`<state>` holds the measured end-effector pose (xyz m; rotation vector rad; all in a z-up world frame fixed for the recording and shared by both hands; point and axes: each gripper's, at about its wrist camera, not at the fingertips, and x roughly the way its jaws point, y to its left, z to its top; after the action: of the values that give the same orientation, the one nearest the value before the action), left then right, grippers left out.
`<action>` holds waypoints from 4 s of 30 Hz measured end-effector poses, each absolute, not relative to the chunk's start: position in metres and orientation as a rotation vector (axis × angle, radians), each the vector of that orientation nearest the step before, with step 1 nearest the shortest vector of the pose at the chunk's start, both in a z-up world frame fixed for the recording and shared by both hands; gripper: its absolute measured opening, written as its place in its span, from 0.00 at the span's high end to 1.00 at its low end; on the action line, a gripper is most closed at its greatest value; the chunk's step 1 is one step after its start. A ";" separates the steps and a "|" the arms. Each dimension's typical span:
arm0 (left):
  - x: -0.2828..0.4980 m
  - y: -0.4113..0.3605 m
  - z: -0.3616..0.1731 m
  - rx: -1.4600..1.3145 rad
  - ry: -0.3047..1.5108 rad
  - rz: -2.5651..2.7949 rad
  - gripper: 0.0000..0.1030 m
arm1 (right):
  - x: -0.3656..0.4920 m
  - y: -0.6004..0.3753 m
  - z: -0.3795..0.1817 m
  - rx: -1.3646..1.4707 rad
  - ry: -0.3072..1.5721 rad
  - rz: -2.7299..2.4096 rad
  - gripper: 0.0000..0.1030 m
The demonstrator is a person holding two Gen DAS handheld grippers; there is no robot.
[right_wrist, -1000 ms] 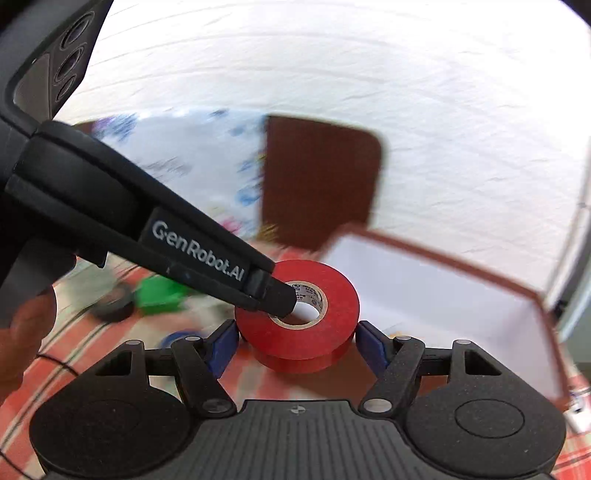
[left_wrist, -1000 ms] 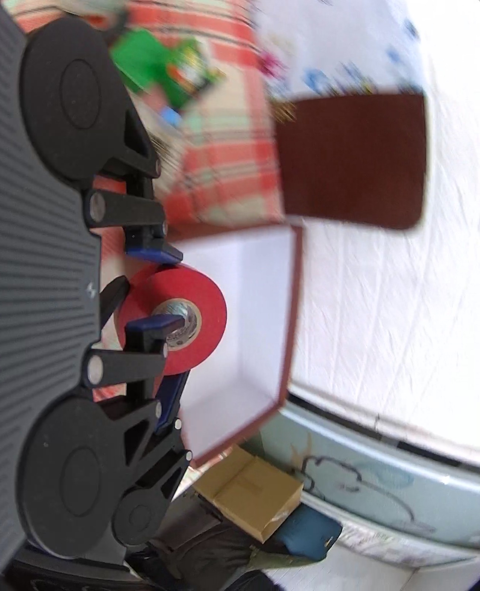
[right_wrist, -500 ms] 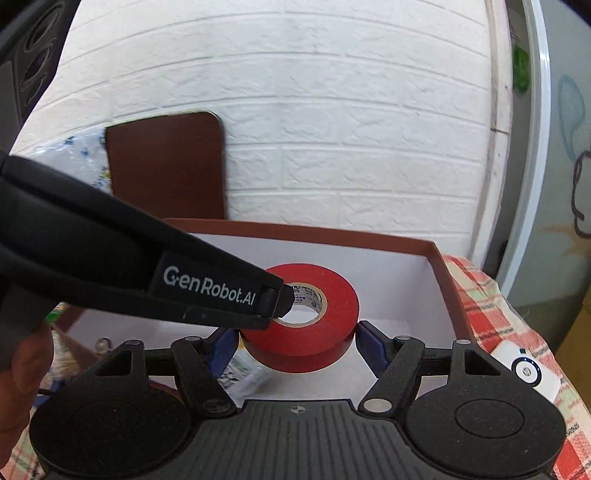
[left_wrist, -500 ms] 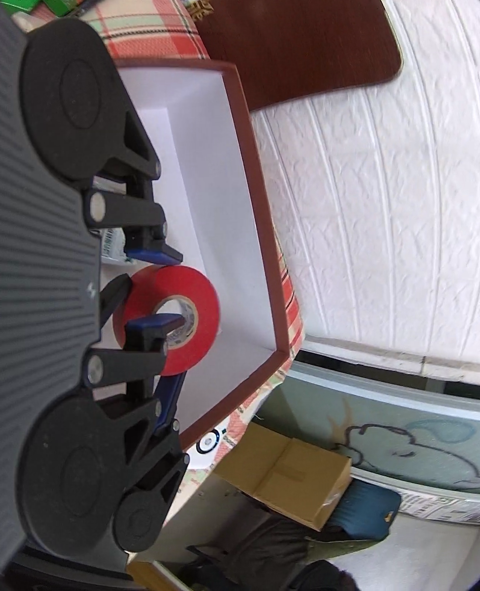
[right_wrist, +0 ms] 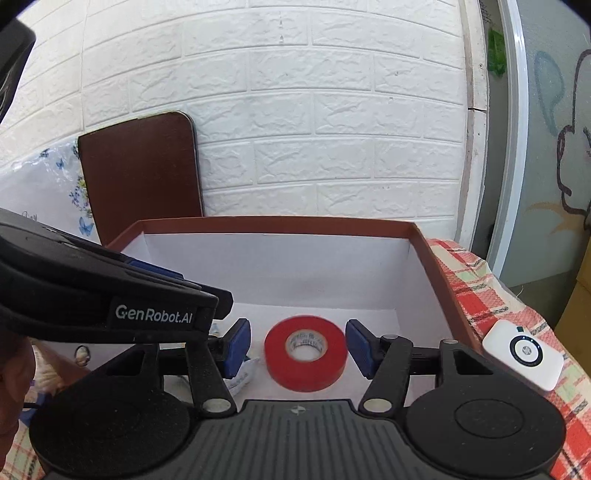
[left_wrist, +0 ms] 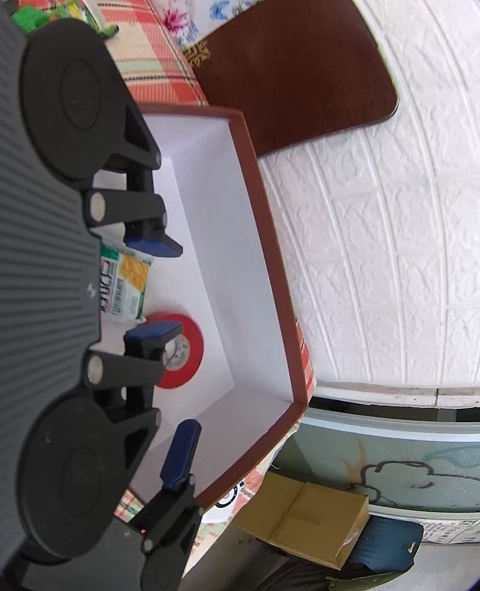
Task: Organize objects
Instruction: 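Carry the red tape roll with the left gripper and release it in the box, then return the left gripper to the table and grasp the blue tape roll, then carry the blue tape roll with the left gripper and release it in the box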
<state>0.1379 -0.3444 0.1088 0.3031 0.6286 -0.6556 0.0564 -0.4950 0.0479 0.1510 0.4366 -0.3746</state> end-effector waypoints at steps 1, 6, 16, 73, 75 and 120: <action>0.135 -0.340 0.111 0.303 0.620 -0.652 0.61 | 0.054 -0.492 0.049 0.154 0.430 -0.374 0.43; 0.115 -0.319 0.119 0.300 0.577 -0.627 0.58 | 0.040 -0.477 0.056 0.169 0.408 -0.366 0.42; 0.091 -0.280 0.125 0.272 0.563 -0.588 0.55 | 0.027 -0.445 0.064 0.153 0.395 -0.329 0.41; 0.144 -0.087 0.029 -0.035 0.893 -0.479 0.72 | 0.101 -0.282 -0.009 -0.061 0.642 0.119 0.35; 0.142 -0.084 0.026 -0.056 0.891 -0.493 0.75 | 0.102 -0.280 -0.011 -0.068 0.635 0.126 0.35; 0.126 -0.391 0.094 0.284 0.692 -0.811 0.68 | 0.039 -0.493 0.078 0.023 0.369 -0.410 0.45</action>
<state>0.1261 -0.3909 0.0936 0.2842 0.6921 -0.8108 0.0386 -0.4930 0.0784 0.0226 0.3694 -0.4099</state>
